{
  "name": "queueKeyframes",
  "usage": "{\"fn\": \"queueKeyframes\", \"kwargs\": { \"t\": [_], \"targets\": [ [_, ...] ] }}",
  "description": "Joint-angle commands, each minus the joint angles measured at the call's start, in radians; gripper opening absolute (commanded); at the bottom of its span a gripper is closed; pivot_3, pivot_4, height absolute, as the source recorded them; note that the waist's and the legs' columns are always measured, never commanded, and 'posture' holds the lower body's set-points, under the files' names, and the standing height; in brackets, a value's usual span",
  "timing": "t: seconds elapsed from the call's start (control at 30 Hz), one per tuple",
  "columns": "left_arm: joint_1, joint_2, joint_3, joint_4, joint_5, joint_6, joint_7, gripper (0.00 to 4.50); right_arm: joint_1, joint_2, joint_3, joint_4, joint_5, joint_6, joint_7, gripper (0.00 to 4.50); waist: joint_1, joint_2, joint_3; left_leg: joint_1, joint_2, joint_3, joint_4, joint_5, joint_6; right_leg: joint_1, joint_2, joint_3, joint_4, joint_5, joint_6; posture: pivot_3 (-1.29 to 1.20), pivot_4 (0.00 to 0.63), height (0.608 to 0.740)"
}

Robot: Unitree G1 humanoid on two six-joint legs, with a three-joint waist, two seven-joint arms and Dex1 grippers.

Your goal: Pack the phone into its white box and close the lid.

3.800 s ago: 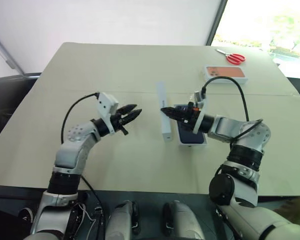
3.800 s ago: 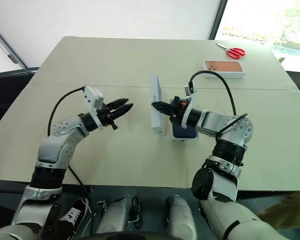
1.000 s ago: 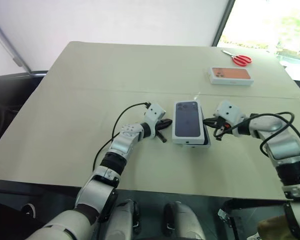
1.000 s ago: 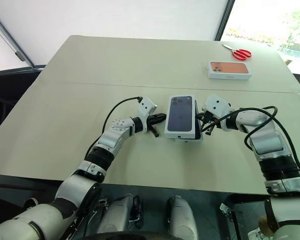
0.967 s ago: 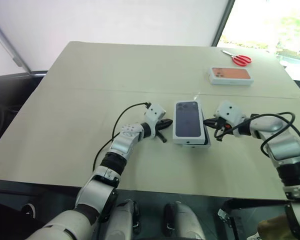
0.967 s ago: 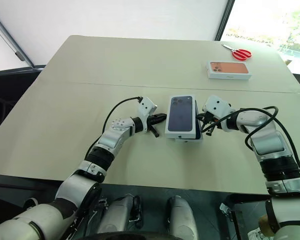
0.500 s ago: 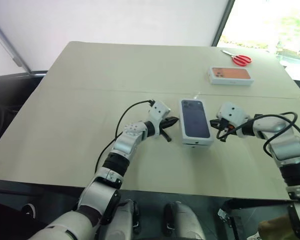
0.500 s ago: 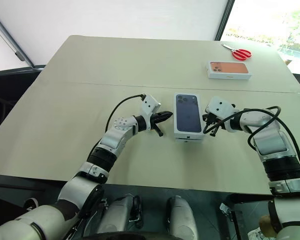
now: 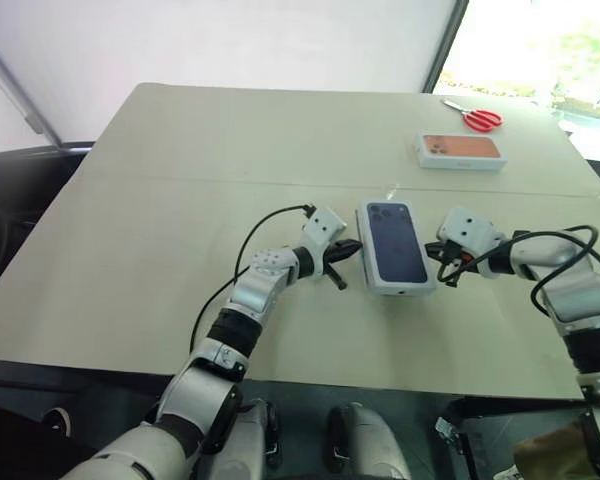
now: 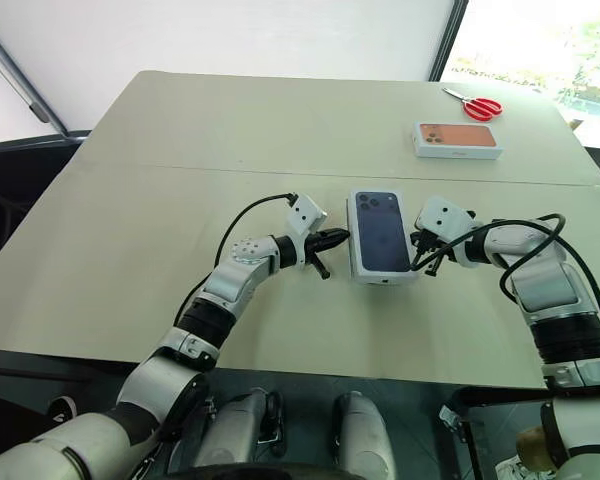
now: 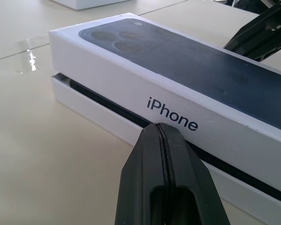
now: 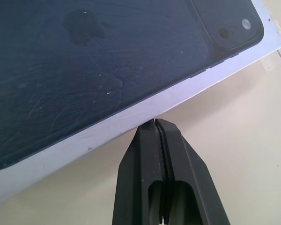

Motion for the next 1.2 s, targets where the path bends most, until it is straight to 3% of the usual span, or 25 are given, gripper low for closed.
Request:
{"fn": "queueKeyframes", "kwargs": {
  "t": [0.03,0.4,0.53,0.7,0.93,1.03,1.2],
  "targets": [
    [-0.015,-0.004,0.007,-0.019,-0.008,-0.023,0.000,0.00,-0.012,0.012,-0.014,-0.031,0.007,-0.002,-0.008,0.02,0.000,0.000,0.000,0.000,0.000,0.000,0.000,0.000,0.000,0.000,0.000,0.000,0.000,0.000,0.000,0.00,0.150,0.740],
    [0.003,0.021,-0.004,-0.011,0.010,-0.027,0.001,0.00,-0.002,0.001,0.010,-0.030,-0.029,-0.031,0.003,0.02,0.000,0.000,0.000,0.000,0.000,0.000,0.000,0.000,0.000,0.000,0.000,0.000,0.000,0.000,0.000,0.00,0.150,0.740],
    [-0.002,0.040,0.028,-0.009,-0.001,-0.032,0.018,0.00,-0.012,-0.009,-0.014,-0.029,-0.011,-0.016,0.023,0.02,0.000,0.000,0.000,0.000,0.000,0.000,0.000,0.000,0.000,0.000,0.000,0.000,0.000,0.000,0.000,0.00,0.150,0.740],
    [-0.078,0.038,0.116,-0.023,-0.072,0.005,0.047,0.00,-0.122,0.027,-0.097,0.076,0.034,0.012,-0.050,0.02,-0.002,0.000,0.000,0.000,0.000,0.000,0.001,0.000,0.000,0.000,0.000,0.000,0.001,0.000,0.000,0.00,0.150,0.740],
    [-0.301,-0.063,0.156,0.272,-0.061,-0.113,0.095,0.00,-0.249,0.162,-0.083,0.169,0.025,0.014,-0.148,0.02,0.003,0.000,0.000,-0.001,0.001,-0.001,0.008,-0.001,0.002,0.003,0.002,-0.002,0.001,0.000,0.000,0.00,0.150,0.740],
    [-0.344,-0.091,0.136,0.425,-0.012,-0.178,0.118,0.00,-0.226,0.174,-0.029,0.161,-0.006,0.015,-0.129,0.02,-0.001,0.000,0.000,-0.002,0.000,-0.001,0.010,-0.002,0.004,0.003,0.002,-0.002,0.002,0.000,0.001,0.00,0.150,0.740],
    [-0.314,-0.081,0.068,0.499,0.063,-0.217,0.067,0.00,-0.139,0.143,-0.003,0.109,-0.006,0.038,-0.076,0.02,-0.003,0.000,0.000,-0.002,0.001,0.000,0.010,-0.002,0.004,0.003,0.002,-0.002,0.002,0.000,0.002,0.00,0.150,0.740]
  ]
}}
